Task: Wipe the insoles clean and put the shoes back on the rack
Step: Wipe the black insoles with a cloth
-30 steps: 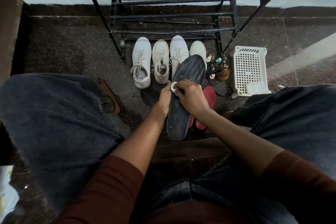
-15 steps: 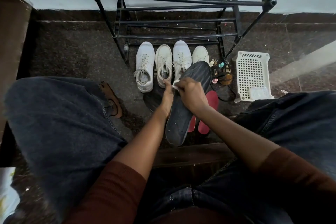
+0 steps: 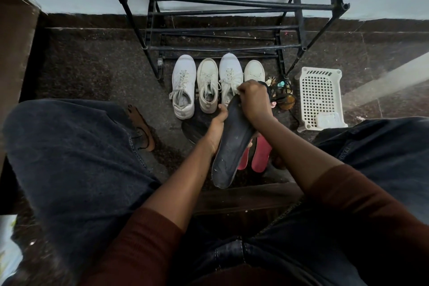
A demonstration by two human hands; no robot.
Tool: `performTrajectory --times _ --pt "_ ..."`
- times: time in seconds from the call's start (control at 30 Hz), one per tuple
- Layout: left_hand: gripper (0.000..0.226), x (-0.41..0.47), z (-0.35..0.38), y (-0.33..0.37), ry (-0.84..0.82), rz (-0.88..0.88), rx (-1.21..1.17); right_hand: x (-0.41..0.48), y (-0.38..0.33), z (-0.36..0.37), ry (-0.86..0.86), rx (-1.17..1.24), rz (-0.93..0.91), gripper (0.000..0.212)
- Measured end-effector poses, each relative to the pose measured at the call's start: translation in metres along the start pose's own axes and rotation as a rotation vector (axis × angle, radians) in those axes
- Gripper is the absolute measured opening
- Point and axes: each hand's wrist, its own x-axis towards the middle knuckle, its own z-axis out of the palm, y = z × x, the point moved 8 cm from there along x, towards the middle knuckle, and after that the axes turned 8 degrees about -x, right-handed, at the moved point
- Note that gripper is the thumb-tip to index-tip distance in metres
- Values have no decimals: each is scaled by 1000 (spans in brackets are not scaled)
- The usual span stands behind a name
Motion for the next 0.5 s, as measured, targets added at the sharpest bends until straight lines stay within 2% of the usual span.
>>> performTrajectory --times 0.13,0.2,0.23,0.27,0.33,0.37,0.47,0.5 --pt "42 2 -4 4 54 32 -52 -12 -4 -3 19 78 -18 21" --pt "58 5 -10 4 55 34 -85 -30 -17 1 1 122 -85 20" --pt "64 6 -14 6 63 40 6 -41 -25 3 -12 139 -127 19" --pt "61 6 -18 8 79 67 139 -51 -31 5 -22 155 -163 18" --pt "45 7 -17 7 69 83 268 -62 -34 6 -21 179 -189 17" --pt "44 6 -15 5 63 65 248 -63 -32 6 -17 177 -191 17" --pt "58 6 -3 -5 -37 -7 -96 -51 -21 4 2 132 -152 17" --pt "61 5 -1 -6 -57 -33 -145 -43 -16 2 22 122 -119 20"
